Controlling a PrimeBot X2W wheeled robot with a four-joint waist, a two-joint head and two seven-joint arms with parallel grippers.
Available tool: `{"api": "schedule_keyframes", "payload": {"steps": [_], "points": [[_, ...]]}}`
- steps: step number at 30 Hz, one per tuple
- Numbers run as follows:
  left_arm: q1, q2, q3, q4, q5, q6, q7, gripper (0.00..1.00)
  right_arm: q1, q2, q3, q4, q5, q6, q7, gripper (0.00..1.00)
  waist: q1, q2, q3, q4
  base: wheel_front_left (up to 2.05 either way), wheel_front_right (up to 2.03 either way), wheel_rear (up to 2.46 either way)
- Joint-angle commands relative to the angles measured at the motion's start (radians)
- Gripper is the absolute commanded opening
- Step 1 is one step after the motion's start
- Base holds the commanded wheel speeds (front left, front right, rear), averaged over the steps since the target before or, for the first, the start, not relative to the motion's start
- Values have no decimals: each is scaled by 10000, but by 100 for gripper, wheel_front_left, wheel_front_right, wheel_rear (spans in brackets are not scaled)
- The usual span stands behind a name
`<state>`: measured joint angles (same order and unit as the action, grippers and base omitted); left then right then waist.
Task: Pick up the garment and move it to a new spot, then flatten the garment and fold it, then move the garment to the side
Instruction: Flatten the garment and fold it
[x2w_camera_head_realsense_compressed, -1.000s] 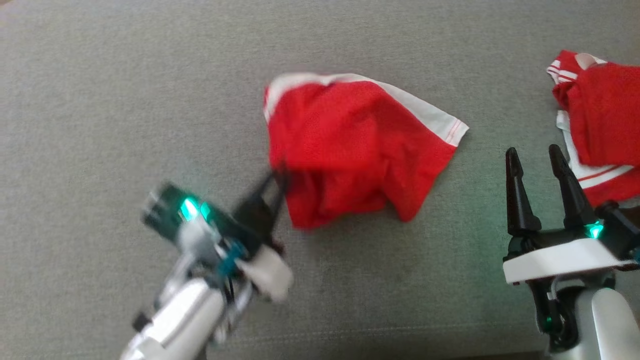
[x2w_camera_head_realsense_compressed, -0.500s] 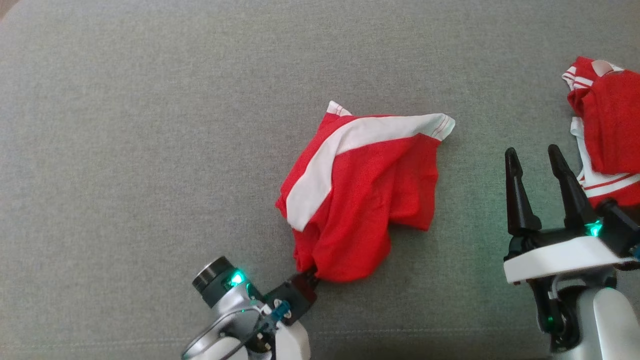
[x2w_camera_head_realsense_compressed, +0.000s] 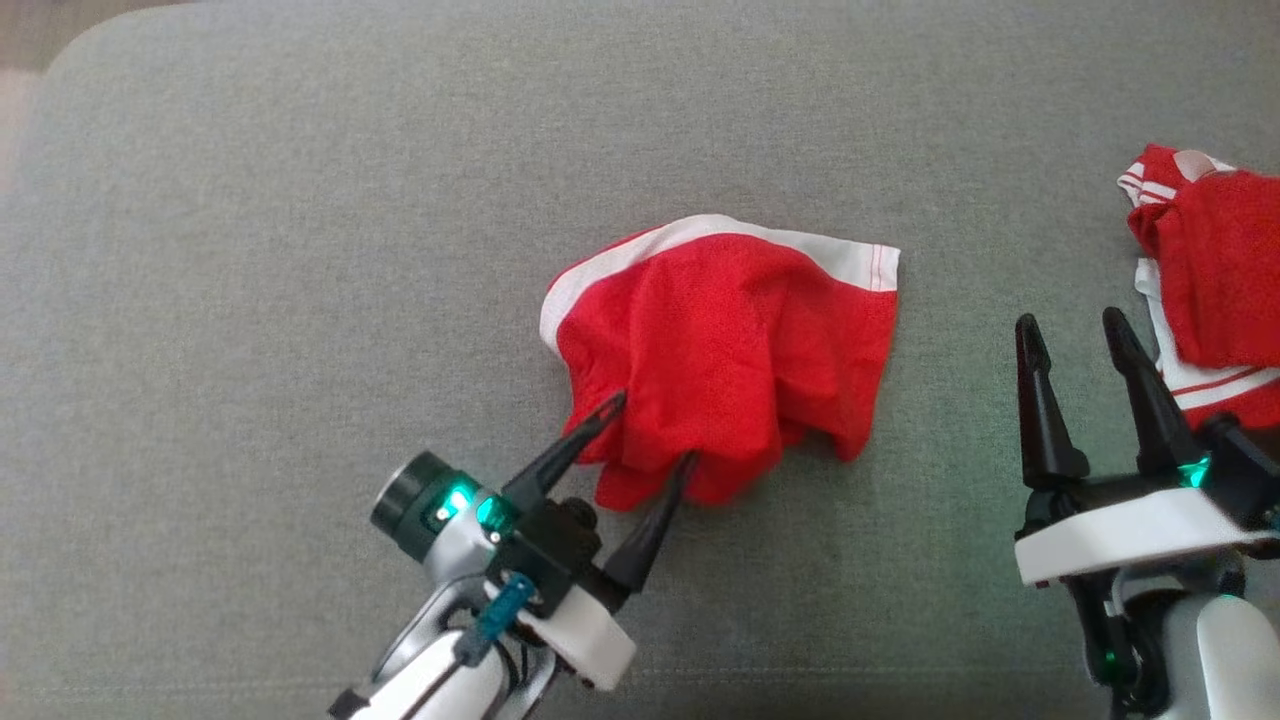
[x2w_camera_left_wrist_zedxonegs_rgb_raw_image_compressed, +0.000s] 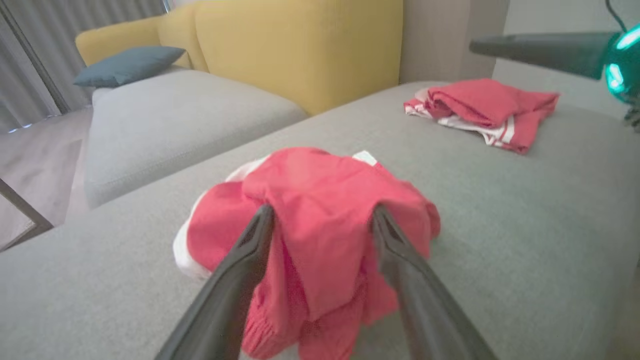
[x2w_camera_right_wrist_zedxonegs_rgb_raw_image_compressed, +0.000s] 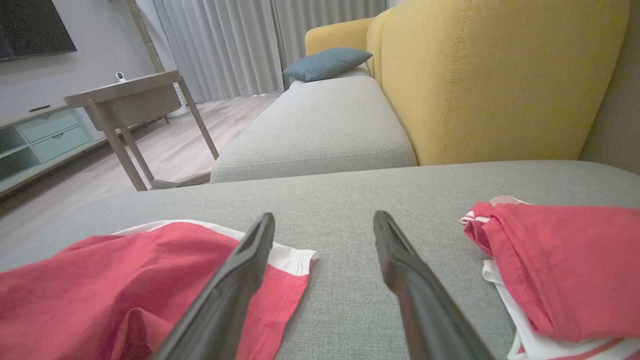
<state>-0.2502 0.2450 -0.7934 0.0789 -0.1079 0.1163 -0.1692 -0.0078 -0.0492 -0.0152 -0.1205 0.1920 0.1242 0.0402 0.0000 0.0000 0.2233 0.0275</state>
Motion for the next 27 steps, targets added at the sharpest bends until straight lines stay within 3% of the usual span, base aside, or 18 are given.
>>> {"api": "schedule_keyframes", "payload": {"steps": [1, 5, 15, 20, 27], "points": [[-299, 124, 557, -678, -169, 174, -175, 100, -33, -112, 194, -450, -96, 65, 56, 100, 0, 0, -55, 36, 0, 0, 0], [-224, 194, 940, -1028, -377, 446, -241, 100, -3, -108, 193, -537, -111, 65, 108, 100, 0, 0, -103, 57, 0, 0, 0], [226, 432, 3138, -1290, -1568, 1825, -405, 100, 57, -146, 134, -748, -213, 65, 198, 100, 0, 0, -197, 30, 0, 0, 0], [543, 653, 3887, -959, -2159, 1963, -525, 100, 129, -195, 132, -742, -260, 65, 242, 100, 0, 0, -283, 9, 0, 0, 0], [826, 800, 4152, -642, -2527, 1843, -623, 100, 258, -216, 173, -828, -338, 65, 352, 100, 0, 0, -392, -76, 0, 0, 0]]}}
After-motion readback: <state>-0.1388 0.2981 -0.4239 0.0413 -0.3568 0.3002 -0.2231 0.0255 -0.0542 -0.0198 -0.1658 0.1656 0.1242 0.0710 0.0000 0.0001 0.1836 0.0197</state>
